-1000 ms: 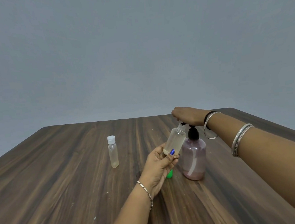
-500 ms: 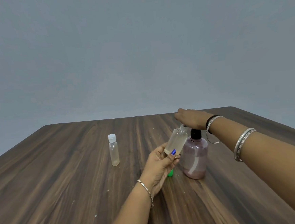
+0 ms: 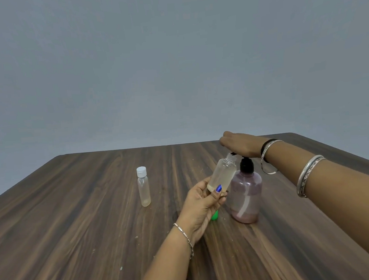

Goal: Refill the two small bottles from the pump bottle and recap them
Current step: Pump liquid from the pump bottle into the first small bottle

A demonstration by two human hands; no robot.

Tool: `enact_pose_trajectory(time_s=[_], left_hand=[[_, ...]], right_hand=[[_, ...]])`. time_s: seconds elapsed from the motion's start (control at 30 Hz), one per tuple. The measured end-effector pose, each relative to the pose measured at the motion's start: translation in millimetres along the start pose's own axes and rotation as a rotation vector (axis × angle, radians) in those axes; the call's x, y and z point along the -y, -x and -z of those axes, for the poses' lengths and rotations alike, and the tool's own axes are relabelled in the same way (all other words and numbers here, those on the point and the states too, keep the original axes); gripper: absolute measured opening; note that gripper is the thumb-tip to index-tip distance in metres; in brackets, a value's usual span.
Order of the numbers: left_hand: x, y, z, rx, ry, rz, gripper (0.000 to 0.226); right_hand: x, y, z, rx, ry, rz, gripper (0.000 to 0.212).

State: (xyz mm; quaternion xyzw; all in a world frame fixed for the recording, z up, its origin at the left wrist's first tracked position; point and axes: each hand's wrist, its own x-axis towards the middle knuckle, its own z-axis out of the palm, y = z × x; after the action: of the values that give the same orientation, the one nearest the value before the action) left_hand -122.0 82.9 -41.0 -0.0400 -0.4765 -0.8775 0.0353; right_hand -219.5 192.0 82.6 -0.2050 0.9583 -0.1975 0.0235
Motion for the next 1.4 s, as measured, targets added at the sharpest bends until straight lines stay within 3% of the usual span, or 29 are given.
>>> enact_pose_trajectory(time_s=[0.17, 0.67, 0.87, 1.0, 1.4], left_hand=[[1, 0, 2, -0.009, -0.004, 0.002, 0.037], [1, -1, 1, 0.004, -0.004, -0.019, 0.033], [1, -2, 1, 0.003, -0.007, -0.018, 0.038], [1, -1, 2, -0.005, -0.008, -0.011, 0.038], [0, 2, 2, -0.006, 0.001, -0.003, 0.034]], right_hand=[[-1, -4, -6, 0.004, 0.005, -0.052, 0.026], [7, 5, 3, 0.024, -0.017, 0.084, 0.022], [-1, 9, 3, -0.116, 0.056, 0.197, 0.046], [1, 9, 0, -0.168, 0.117, 0.219, 0.049], [6, 15, -3, 0.003, 0.117, 0.144, 0.044]])
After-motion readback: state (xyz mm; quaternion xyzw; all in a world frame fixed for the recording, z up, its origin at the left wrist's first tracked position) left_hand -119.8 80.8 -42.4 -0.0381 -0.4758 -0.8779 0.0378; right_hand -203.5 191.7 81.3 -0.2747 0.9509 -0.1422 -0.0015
